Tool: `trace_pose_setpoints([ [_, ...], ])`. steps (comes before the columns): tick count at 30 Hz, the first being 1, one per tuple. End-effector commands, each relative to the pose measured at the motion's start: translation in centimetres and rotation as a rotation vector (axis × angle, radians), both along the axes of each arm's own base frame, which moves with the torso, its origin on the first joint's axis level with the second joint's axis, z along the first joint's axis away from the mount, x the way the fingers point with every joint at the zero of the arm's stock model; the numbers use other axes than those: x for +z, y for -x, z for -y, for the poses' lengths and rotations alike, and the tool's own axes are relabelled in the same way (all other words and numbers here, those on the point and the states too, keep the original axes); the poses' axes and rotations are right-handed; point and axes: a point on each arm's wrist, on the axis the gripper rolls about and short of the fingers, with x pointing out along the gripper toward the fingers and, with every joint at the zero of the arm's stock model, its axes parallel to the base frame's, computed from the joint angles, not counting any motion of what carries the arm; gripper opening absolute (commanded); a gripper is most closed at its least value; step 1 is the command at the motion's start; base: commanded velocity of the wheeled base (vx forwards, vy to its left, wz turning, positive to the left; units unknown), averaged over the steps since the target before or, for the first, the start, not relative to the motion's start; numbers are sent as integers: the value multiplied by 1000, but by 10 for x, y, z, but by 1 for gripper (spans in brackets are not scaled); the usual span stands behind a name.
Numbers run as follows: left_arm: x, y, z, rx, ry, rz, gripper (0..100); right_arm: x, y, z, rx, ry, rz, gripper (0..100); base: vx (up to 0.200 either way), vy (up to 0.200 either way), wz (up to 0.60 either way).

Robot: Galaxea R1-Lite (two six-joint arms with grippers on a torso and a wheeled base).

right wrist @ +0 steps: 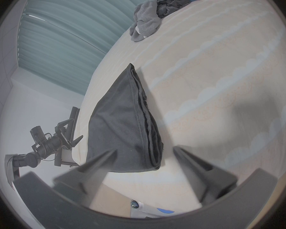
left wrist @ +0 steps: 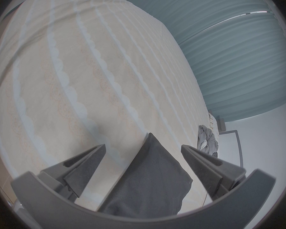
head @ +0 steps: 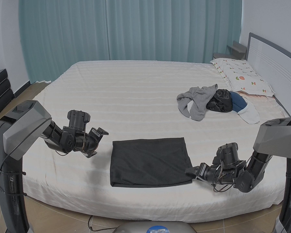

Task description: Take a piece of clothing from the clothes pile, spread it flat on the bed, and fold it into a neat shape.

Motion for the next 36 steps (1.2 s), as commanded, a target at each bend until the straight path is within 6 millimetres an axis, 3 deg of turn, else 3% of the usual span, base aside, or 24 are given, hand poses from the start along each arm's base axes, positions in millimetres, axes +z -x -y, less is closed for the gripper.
trace_pose_setpoints([
  [1,1,0,0,1,2,1,100,11,-19,2,-20,-29,60,100,0,0,0],
  [7,0,1,0,1,-1,-2,100,2,-69,-9,-42,-41,111,100,0,0,0],
  [13,-1,1,0,0,-1,-5,100,1,-104,-19,-52,-43,112,100,0,0,0],
  [22,-1,1,1,-1,-4,-2,100,-16,-140,-23,-75,-51,157,100,0,0,0],
  [30,-2,2,1,0,-8,-3,100,-15,-160,-27,-107,-54,220,100,0,0,0],
  [31,-2,2,2,-1,-8,-3,100,-16,-160,-28,-109,-53,220,0,0,0,0],
  [36,-2,2,1,1,-9,-3,100,-17,-162,-29,-115,-51,231,0,0,0,0],
])
